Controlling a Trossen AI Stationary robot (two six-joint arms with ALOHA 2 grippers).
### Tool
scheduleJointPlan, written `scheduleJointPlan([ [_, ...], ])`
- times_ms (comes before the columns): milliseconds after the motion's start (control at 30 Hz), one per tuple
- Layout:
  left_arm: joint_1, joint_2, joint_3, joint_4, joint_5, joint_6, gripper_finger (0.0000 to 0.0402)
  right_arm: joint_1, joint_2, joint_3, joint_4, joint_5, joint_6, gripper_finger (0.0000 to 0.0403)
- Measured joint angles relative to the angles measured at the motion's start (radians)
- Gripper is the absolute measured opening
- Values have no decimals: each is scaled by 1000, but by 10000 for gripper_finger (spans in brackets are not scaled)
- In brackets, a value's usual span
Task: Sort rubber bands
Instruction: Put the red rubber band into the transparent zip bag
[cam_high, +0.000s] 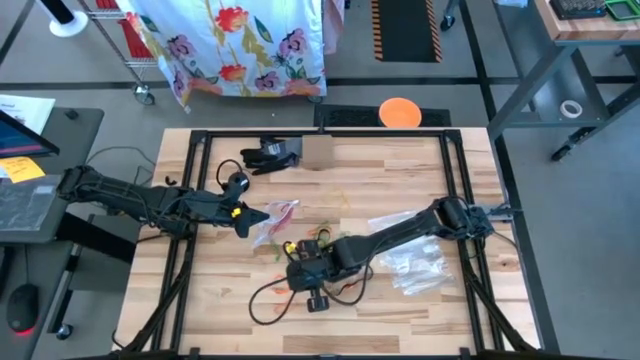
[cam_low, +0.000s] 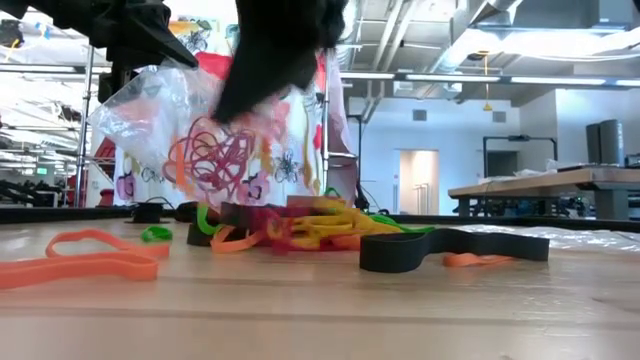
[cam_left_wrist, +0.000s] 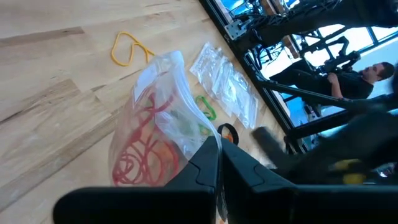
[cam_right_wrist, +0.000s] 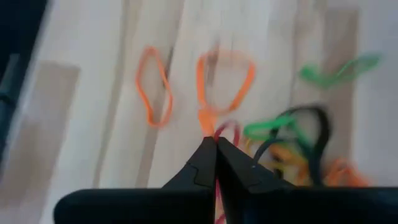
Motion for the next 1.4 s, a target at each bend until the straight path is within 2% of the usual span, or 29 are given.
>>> scheduleJointPlan([
  [167, 0, 0, 0, 0, 7, 0, 0, 14, -1, 118, -111, 34, -20, 1],
  [267, 0, 0, 0, 0, 19, 2, 0, 18, -2, 135, -115, 34, -22, 1],
  [367, 0, 0, 0, 0, 20, 2, 0, 18, 3, 135, -86, 25, 43, 6],
  [533, 0, 0, 0, 0, 22, 1, 0, 6, 5, 135, -89, 2, 157, 43],
  [733, 0, 0, 0, 1, 23, 0, 0, 5, 5, 134, -96, 2, 183, 80],
  [967, 0, 0, 0, 1, 23, 0, 0, 28, 8, -25, -66, -1, 259, 82],
  [1100, 0, 0, 0, 1, 23, 0, 0, 28, 7, -119, 59, 0, 259, 82],
  [1400, 0, 0, 0, 2, 23, -10, 0, 22, 5, -194, 165, 39, 176, 82],
])
